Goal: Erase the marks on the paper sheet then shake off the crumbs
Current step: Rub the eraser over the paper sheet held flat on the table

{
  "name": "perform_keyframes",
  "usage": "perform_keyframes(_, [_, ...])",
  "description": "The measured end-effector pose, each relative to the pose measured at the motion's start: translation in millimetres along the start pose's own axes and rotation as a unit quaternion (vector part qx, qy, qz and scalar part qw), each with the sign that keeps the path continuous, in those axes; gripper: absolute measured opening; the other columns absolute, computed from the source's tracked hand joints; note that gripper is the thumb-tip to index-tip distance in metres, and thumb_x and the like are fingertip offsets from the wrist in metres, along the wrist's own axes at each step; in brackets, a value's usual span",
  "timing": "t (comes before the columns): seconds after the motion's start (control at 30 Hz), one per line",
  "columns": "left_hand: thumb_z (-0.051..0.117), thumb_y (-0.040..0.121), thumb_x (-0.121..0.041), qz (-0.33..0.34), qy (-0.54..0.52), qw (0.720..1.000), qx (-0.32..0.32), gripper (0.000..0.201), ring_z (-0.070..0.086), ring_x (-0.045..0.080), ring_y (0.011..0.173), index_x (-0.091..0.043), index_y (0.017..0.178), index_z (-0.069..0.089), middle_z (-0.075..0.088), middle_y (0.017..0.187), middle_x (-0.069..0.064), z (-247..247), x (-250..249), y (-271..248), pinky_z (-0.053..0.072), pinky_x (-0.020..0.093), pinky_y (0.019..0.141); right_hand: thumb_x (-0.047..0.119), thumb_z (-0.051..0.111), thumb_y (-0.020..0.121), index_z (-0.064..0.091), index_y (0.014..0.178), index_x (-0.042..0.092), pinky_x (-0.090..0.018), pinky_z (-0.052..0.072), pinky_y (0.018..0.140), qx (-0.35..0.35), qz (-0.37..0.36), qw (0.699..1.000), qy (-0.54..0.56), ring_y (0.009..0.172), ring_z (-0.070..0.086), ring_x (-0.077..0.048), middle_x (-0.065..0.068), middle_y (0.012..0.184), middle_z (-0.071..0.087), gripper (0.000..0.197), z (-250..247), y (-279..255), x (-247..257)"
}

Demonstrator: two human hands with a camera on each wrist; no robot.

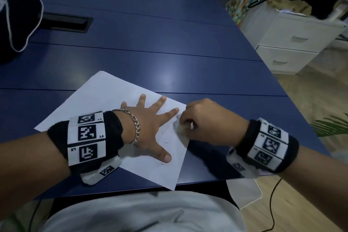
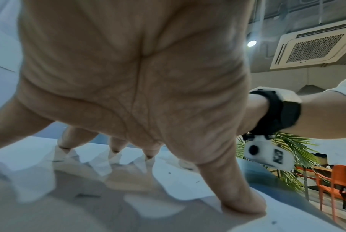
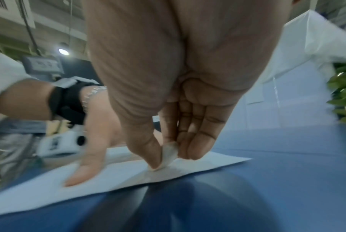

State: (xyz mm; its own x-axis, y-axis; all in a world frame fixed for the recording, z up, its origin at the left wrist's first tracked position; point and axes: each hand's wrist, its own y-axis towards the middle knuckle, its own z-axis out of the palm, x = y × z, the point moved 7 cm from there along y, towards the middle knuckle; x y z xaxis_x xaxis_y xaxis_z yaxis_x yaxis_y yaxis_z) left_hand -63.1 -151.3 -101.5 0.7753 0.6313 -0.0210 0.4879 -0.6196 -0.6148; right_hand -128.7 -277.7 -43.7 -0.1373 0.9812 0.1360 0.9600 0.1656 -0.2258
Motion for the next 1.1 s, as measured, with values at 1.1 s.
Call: perform_keyframes(1.1, [0.064, 0.054, -0.100, 0.050, 0.032, 0.998, 0.010, 0.145, -0.033, 0.039, 0.154, -0.054, 0.150, -0.035, -0.047, 0.159, -0.017, 10.8, 10.7, -14.9, -0.005, 0.077, 0.117, 0.042, 0.080, 0.090, 0.080, 0.098, 0.033, -0.021, 0.055, 0.076, -0.152, 0.123, 0.965, 0.172, 0.081, 0.071, -0.001, 0.015, 0.086, 0.077, 0.012, -39.4, -57.0, -55.4])
